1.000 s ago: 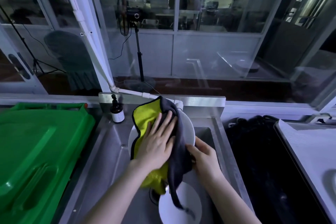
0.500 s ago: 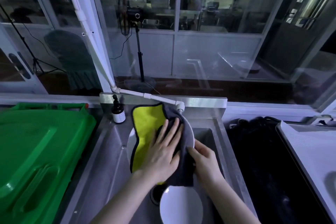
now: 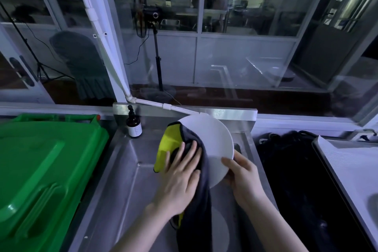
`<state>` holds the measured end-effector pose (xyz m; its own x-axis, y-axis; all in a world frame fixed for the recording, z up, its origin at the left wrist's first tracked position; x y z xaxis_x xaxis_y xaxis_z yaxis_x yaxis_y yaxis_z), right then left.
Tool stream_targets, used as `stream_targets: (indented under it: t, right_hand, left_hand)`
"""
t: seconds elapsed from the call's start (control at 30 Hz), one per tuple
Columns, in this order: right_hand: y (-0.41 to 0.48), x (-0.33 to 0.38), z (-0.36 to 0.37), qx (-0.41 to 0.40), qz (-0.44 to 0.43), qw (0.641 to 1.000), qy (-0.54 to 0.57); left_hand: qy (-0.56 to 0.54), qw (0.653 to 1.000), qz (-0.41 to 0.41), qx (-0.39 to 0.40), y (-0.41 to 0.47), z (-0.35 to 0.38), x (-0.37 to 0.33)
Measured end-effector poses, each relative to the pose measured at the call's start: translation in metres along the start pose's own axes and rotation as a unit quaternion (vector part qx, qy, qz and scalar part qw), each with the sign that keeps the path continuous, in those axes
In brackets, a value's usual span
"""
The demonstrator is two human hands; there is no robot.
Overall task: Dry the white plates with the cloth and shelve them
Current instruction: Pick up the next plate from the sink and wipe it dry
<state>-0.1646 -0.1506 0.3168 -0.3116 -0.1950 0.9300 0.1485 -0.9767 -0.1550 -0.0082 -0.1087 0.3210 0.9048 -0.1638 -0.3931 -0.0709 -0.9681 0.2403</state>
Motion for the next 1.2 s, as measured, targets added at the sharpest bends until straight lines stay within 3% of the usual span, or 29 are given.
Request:
stream_targets:
  t: [0.27,0.47,0.57,0.7,0.83,0.93,1.0,1.1,1.2]
  right_hand:
    - [-0.016,-0.012,0.02,0.089,0.012,0.994,-0.063]
    - [0.002,0.014,-0.009,0.002,-0.026,0.999,-0.022]
    - [0.003,0.016,-0.011,0.002,-0.028,0.999,-0.021]
    - [-0.008,-0.002,0.007,0.064,-0.002,0.998,-0.026]
    - [-0.02,-0.014,0.016,0.113,0.027,0.99,-0.075]
    - [-0.022,-0.003,0.016,0.147,0.02,0.985,-0.089]
    - [-0.019,0.014,0.013,0.154,-0.011,0.978,-0.14]
    - [-0.012,0.047,0.012,0.147,-0.071,0.954,-0.251]
    - [-0.003,0.076,0.017,0.143,-0.135,0.908,-0.37]
  left_hand:
    - [0.073,0.997,0.029,0.003,0.038,-0.007,0.008]
    - [0.107,0.993,-0.059,0.001,0.025,-0.009,0.049]
    - [0.067,0.997,-0.046,-0.01,0.004,0.004,0.036]
    - [0.029,0.999,-0.005,-0.02,0.009,0.011,0.003]
    - [0.06,0.997,0.033,-0.038,0.033,-0.007,-0.004]
    - [0.063,0.995,0.009,-0.075,0.051,-0.041,0.009]
    - [0.019,0.996,-0.034,-0.081,0.058,-0.059,0.027]
    - [-0.13,0.978,-0.154,-0.061,0.061,-0.068,0.056]
    - [-0.204,0.962,-0.165,-0.075,0.054,-0.072,0.063]
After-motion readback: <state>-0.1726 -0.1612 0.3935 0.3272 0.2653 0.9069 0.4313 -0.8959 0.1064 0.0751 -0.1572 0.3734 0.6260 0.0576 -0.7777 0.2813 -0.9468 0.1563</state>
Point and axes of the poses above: each hand's wrist, its own y-axis towards the middle knuckle, its own z-axis out of the palm, x = y × z, the point moved 7 cm from there along y, towards the middle knuckle, and after that the axes turned 3 degrees about -z, right-handed, at the moved point
